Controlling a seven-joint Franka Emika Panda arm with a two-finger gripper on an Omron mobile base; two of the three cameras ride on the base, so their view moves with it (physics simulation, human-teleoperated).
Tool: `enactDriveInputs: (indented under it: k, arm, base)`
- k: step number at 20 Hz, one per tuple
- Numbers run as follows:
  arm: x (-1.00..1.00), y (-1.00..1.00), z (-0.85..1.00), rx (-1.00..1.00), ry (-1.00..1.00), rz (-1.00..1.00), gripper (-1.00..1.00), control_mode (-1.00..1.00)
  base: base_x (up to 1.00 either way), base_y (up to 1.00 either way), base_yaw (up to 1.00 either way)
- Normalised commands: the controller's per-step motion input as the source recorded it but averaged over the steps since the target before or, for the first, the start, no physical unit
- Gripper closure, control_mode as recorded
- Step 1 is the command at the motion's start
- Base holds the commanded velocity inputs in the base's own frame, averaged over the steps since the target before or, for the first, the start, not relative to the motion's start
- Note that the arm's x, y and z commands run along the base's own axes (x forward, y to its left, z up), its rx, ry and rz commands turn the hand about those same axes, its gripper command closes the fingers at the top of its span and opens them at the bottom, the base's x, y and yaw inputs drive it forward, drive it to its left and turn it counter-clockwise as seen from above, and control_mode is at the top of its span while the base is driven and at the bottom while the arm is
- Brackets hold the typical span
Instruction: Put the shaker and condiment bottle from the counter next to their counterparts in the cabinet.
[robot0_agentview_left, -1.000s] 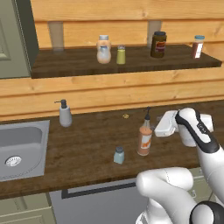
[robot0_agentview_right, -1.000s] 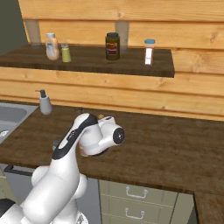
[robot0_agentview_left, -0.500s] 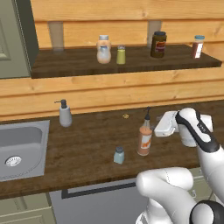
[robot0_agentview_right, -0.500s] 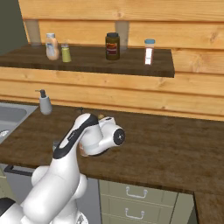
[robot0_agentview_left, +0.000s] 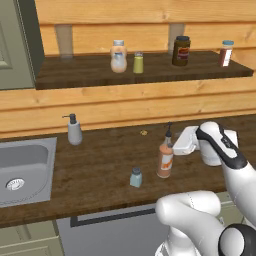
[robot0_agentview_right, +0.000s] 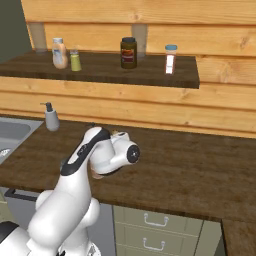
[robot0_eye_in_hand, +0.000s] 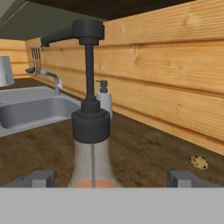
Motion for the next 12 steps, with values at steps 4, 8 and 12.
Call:
enactDriveInputs:
  k: [4, 8, 12]
  arm:
    - [0.00, 0.16, 0.00, 0.00, 0.00, 0.02, -1.00, -1.00]
    - [0.00, 0.02, 0.00, 0.00, 0.00, 0.01, -1.00, -1.00]
    - [0.00, 0.00, 0.00, 0.00, 0.00, 0.01, -1.00, -1.00]
  base:
    - [0.00, 0.00, 0.00]
    - [0.00, 0.00, 0.00]
    - [0.00, 0.00, 0.00]
